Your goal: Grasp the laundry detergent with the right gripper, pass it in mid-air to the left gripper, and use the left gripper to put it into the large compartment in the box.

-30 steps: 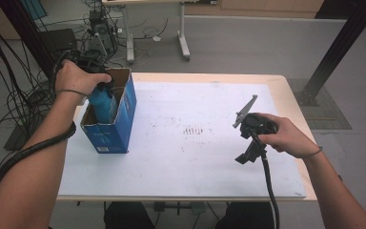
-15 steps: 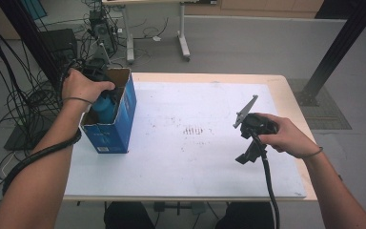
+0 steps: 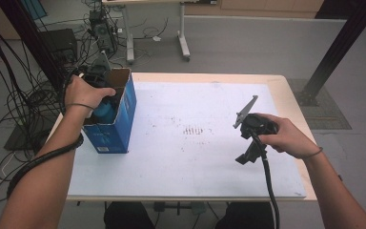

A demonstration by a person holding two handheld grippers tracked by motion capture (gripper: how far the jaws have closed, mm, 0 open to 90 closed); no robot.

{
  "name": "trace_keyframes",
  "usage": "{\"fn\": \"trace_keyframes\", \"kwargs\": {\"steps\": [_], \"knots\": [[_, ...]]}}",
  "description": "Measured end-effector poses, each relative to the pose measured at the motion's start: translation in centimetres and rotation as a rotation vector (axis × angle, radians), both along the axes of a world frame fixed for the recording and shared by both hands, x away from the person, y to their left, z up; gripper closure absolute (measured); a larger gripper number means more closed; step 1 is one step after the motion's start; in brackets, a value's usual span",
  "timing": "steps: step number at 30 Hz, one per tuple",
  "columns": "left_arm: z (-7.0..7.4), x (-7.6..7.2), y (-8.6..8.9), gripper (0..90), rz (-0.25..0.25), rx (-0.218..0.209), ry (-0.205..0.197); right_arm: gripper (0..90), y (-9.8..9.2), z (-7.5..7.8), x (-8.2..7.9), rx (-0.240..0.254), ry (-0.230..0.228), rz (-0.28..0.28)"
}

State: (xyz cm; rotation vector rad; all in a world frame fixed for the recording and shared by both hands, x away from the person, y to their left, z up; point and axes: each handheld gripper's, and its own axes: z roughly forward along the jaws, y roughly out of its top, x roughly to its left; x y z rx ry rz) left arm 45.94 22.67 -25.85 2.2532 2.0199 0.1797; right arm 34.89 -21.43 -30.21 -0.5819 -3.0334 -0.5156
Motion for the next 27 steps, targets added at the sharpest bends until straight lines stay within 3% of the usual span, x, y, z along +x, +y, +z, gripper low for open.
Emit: {"fn": "trace_keyframes", "kwargs": {"steps": [27], "knots": [[-1.04, -0.17, 0.27, 37.7, 0.003, -0.010, 0.007, 4.7, 0.16, 0.16, -0.08, -0.009, -0.002, -0.003]]}}
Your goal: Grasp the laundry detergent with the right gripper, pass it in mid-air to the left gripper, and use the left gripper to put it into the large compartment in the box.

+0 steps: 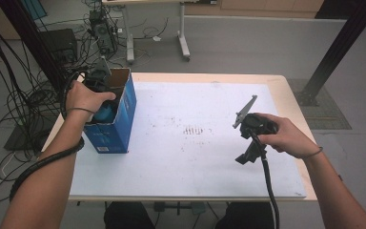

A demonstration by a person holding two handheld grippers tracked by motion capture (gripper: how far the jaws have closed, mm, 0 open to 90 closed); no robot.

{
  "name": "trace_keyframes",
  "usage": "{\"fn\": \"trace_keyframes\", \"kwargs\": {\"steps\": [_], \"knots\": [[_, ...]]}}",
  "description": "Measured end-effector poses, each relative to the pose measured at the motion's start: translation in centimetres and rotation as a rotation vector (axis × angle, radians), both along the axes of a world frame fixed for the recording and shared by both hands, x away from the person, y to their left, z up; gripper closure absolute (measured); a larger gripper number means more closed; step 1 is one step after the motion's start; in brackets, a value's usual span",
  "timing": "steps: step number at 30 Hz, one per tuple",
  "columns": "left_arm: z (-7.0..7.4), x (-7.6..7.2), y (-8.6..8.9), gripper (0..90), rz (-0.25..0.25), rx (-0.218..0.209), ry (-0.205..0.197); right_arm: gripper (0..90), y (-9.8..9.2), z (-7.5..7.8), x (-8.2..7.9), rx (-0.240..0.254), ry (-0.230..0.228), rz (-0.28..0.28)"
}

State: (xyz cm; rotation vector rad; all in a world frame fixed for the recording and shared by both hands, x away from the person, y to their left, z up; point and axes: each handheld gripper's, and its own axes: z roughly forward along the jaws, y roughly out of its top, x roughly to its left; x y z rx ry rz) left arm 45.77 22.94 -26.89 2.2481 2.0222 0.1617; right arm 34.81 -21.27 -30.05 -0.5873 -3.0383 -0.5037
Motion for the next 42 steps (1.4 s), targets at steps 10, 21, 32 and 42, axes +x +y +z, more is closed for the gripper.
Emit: {"fn": "trace_keyframes", "kwargs": {"steps": [10, 21, 32, 42], "knots": [[-0.02, -0.03, -0.06, 37.7, -0.001, 0.002, 0.000, 4.7, 0.02, 0.00, 0.01, 0.004, 0.000, 0.002], [-0.02, 0.03, -0.14, 37.7, -0.002, 0.005, -0.002, 4.7, 0.00, -0.05, 0.09, 0.003, 0.003, 0.004], [-0.01, 0.02, -0.15, 37.7, -0.002, 0.005, -0.002, 4.6, -0.12, -0.02, 0.16, 0.008, 0.002, 0.003], [-0.02, 0.14, -0.23, 37.7, 0.000, 0.006, -0.004, 4.6, -0.13, -0.04, 0.17, 0.012, 0.003, 0.003]]}}
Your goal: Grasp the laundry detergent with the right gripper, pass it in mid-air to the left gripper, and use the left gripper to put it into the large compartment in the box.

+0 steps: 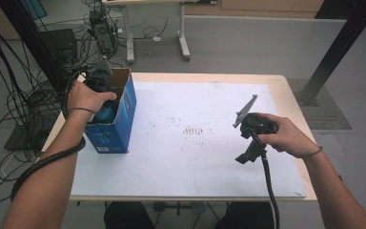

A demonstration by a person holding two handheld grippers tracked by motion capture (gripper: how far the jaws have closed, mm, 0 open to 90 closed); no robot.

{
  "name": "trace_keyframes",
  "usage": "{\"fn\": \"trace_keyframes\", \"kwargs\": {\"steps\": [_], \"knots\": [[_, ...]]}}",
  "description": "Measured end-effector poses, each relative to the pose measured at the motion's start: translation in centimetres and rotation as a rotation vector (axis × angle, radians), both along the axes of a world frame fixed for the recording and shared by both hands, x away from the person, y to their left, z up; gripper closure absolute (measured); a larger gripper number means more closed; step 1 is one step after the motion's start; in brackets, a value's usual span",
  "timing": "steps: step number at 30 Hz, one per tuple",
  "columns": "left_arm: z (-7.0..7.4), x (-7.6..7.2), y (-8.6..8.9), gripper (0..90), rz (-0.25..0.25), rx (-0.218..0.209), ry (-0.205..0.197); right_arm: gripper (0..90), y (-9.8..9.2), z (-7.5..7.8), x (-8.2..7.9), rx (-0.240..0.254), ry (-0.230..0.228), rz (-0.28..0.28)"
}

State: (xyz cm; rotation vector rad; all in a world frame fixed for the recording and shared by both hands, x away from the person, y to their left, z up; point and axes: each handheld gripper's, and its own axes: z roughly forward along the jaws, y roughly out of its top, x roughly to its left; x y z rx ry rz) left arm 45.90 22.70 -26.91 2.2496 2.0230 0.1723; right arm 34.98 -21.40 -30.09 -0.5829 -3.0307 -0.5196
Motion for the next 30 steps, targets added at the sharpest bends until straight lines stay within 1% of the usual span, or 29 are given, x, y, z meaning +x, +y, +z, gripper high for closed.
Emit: {"fn": "trace_keyframes", "kwargs": {"steps": [24, 30], "knots": [[-0.02, 0.03, 0.17, 37.6, 0.006, -0.007, -0.005, 4.6, 0.11, -0.16, 0.06, 0.000, 0.002, 0.005], [-0.04, 0.05, 0.23, 37.5, 0.000, -0.009, 0.001, 4.6, 0.07, -0.18, 0.06, -0.001, 0.003, 0.003]]}}
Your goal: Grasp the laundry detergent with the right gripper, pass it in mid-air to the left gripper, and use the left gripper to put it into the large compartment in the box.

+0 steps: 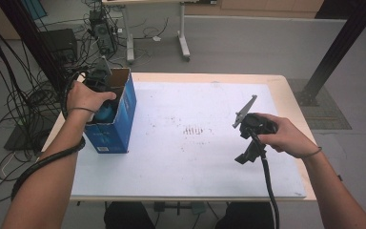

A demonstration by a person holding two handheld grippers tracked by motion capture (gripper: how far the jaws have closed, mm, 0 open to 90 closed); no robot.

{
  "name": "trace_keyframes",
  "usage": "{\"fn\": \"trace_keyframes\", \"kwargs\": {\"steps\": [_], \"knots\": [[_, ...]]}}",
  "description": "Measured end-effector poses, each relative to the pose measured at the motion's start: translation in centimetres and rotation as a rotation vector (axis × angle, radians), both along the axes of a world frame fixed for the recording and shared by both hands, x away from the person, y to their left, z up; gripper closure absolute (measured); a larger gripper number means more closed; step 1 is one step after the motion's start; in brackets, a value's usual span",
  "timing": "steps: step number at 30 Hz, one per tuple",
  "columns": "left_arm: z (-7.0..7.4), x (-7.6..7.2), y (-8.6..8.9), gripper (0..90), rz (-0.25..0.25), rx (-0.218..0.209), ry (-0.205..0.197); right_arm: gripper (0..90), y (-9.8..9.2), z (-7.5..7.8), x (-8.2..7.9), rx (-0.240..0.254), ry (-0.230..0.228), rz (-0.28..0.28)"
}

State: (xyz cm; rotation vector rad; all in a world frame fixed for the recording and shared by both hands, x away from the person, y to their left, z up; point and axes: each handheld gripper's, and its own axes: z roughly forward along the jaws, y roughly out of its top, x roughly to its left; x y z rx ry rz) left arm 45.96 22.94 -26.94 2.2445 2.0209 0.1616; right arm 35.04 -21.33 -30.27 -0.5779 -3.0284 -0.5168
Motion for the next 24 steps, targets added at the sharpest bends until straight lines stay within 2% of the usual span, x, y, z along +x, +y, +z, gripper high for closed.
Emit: {"fn": "trace_keyframes", "kwargs": {"steps": [10, 24], "knots": [[0.0, 0.0, 0.1, 37.3, -0.003, 0.003, -0.003, 4.6, 0.2, -0.1, 0.0, -0.001, 0.004, -0.001], [1.6, 0.0, -0.3, 31.9, 0.002, 0.025, -0.024, 4.7, 0.2, -0.1, -0.1, -0.004, 0.004, 0.002]]}}
